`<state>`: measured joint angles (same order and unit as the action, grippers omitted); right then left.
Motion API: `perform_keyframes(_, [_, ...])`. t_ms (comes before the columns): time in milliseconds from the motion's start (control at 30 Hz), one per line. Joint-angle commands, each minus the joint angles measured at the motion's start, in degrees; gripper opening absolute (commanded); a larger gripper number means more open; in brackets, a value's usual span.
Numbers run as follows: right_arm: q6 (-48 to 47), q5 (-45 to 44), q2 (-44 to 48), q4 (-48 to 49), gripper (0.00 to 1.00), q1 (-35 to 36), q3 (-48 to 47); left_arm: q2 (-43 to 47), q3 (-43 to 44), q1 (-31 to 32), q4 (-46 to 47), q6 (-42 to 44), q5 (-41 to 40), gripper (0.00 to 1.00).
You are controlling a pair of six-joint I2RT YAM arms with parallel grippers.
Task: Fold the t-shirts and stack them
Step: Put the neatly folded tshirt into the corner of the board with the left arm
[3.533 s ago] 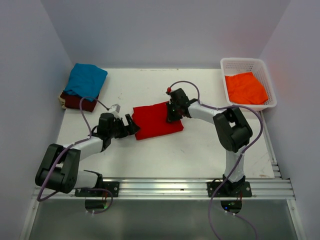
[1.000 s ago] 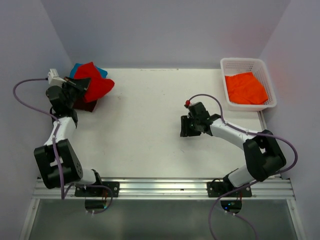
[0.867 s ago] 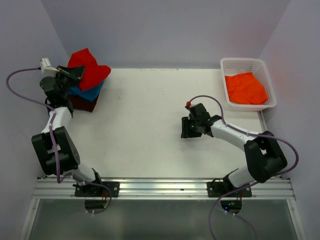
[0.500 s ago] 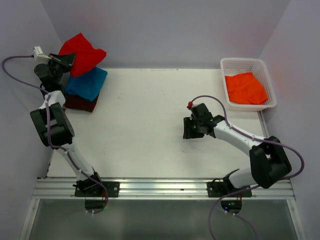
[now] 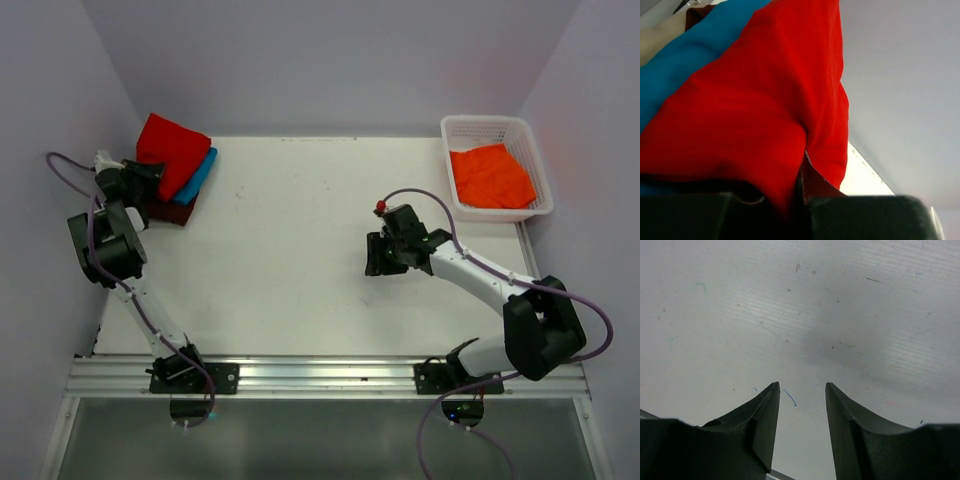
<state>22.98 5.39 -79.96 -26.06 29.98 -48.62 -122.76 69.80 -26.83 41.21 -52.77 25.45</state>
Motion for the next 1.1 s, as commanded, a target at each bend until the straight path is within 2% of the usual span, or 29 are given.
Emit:
perform_keyframes(0, [-0.92, 1.46, 1.30, 1.54, 0.46, -0.01, 0.10, 7.42, -2.56, -0.68, -1.82, 0.13, -4.60, 0.28])
perform_keyframes(33, [-1.01, 1.73, 0.78, 1.89, 0.47, 0.08, 0.19, 9.10, -3.69, -0.68, -2.62, -0.13, -5.84, 0.41])
perform_keyframes(67, [-1.01, 2.08, 0.69, 2.59, 0.48, 0.08, 0.54, 11.12, -4.75, -0.68, -3.50, -0.48, -9.33, 0.73])
perform_keyframes(100, [-0.92, 2.26, 0.60, 3.12, 0.48, -0.01, 0.72, 16.01, -6.15, -0.77, -5.77, -1.79, -11.89, 0.93])
perform_keyframes(133, [-0.92, 2.78, 0.25, 3.47, 0.49, -0.01, 0.81, 18.76, -9.30, -0.77, -7.10, -2.76, -14.44, 1.00])
perform_keyframes(200, [-0.66, 3.31, -0.10, 4.35, 0.50, 0.08, 0.90, 26.56, -11.87, -0.51, -12.61, -5.92, -20.67, 1.00])
perform_keyframes(333, [-0.31, 4.37, -0.63, 5.85, 0.51, -0.01, 0.81, 36.43, -16.96, 1.34, -19.32, -9.44, -24.83, 1.00])
perform_keyframes(433, [0.13, 5.42, -0.55, 6.81, 0.51, -0.01, 0.72, 39.88, -20.14, 3.09, -12.14, -10.33, -23.70, 1.00])
perform_keyframes(533, [0.48, 5.51, 0.59, 6.90, 0.49, 0.08, 1.68, 37.25, -14.27, 3.19, -13.52, -9.55, -21.07, 1.00])
perform_keyframes(567, [0.48, 5.60, 0.95, 7.08, 0.45, -0.01, 2.04, 35.94, -12.43, 3.27, -12.66, -7.80, -18.97, 0.95])
perform_keyframes(600, [0.48, 5.77, 1.65, 7.34, 0.40, -0.01, 2.30, 32.70, -8.84, 3.36, -11.52, -7.44, -17.47, 0.84])
perform_keyframes(633, [0.66, 5.77, 1.83, 7.69, 0.24, -0.01, 2.82, 30.84, -7.15, 3.28, -9.68, -7.17, -15.89, 0.46])
perform_keyframes(700, [1.10, 6.04, 2.44, 7.78, 0.05, -0.01, 3.35, 24.45, -2.94, 3.27, -8.60, -7.08, -13.59, 0.00])
perform_keyframes(733, [1.36, 6.13, 2.53, 7.87, 0.00, -0.01, 3.53, 22.06, 1.87, 3.27, -8.43, -7.08, -12.89, 0.00])
perform_keyframes(800, [1.80, 6.21, 3.14, 7.78, 0.00, 0.08, 4.06, 14.62, 9.16, 3.27, -5.89, -6.55, -9.47, 0.00])
perform_keyframes(900, [2.15, 6.22, 5.51, 7.08, 0.00, -0.01, 4.76, 5.38, 17.88, 3.27, -7.36, -5.94, -8.05, 0.00])
perform_keyframes(967, [2.24, 6.30, 7.80, 6.55, 0.00, -0.01, 5.11, -0.34, 19.75, 3.36, -8.77, -6.55, -7.70, 0.00])
perform_keyframes(1067, [2.51, 5.16, 11.65, 5.85, 0.00, 0.17, 5.29, -4.93, 18.18, 3.54, -8.78, -6.20, -7.44, 0.00])
